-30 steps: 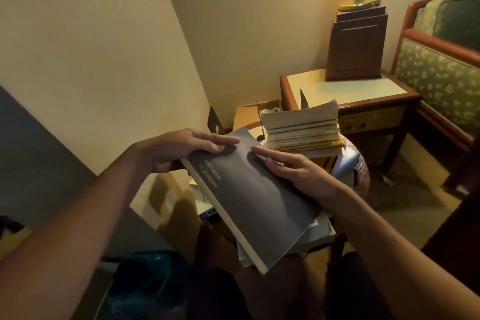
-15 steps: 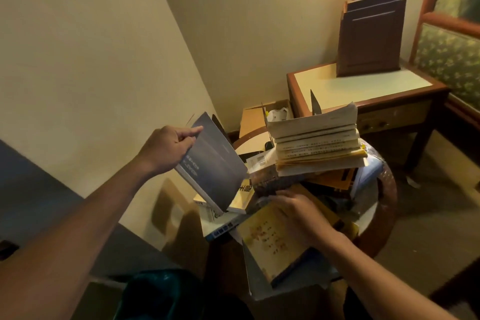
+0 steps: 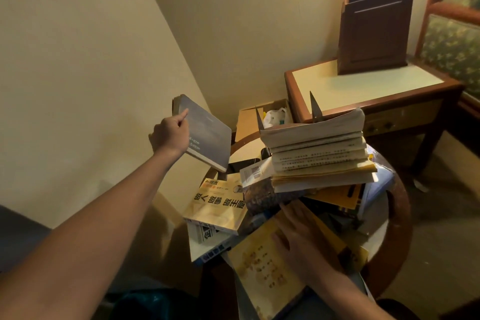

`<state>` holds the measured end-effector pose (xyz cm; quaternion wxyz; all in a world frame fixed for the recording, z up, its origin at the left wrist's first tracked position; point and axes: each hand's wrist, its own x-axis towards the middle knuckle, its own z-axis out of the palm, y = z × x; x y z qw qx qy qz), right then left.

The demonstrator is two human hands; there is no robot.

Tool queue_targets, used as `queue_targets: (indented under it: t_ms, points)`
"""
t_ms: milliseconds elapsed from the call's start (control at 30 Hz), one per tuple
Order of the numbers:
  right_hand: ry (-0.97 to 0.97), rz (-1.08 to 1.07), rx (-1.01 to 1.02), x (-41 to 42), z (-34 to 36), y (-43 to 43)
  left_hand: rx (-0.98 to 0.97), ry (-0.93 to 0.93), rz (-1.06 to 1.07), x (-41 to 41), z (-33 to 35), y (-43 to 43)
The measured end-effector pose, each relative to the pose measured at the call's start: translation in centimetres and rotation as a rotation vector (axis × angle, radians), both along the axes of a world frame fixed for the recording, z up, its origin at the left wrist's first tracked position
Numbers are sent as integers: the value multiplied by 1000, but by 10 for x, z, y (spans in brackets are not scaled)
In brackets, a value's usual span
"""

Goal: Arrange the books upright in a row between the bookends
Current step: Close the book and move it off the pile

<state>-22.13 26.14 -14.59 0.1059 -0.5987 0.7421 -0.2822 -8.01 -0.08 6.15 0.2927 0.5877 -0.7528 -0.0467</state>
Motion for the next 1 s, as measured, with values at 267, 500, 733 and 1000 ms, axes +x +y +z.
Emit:
queue_targets:
  t_ms: [267,500,733,1000]
  points:
    - [54,-41,5,1,-15,-3,33,-191,61,-28,-43,-34]
    - [98,-52,9,2,-22,-5,136,-260,-47,-38,-81,-43]
    - [179,-100,-35,2,-12,-3,141,-341,-102,-40,-90,-43]
    - [137,-58,-19,1,-10,-5,-16,-451,-224,-27,-85,-39]
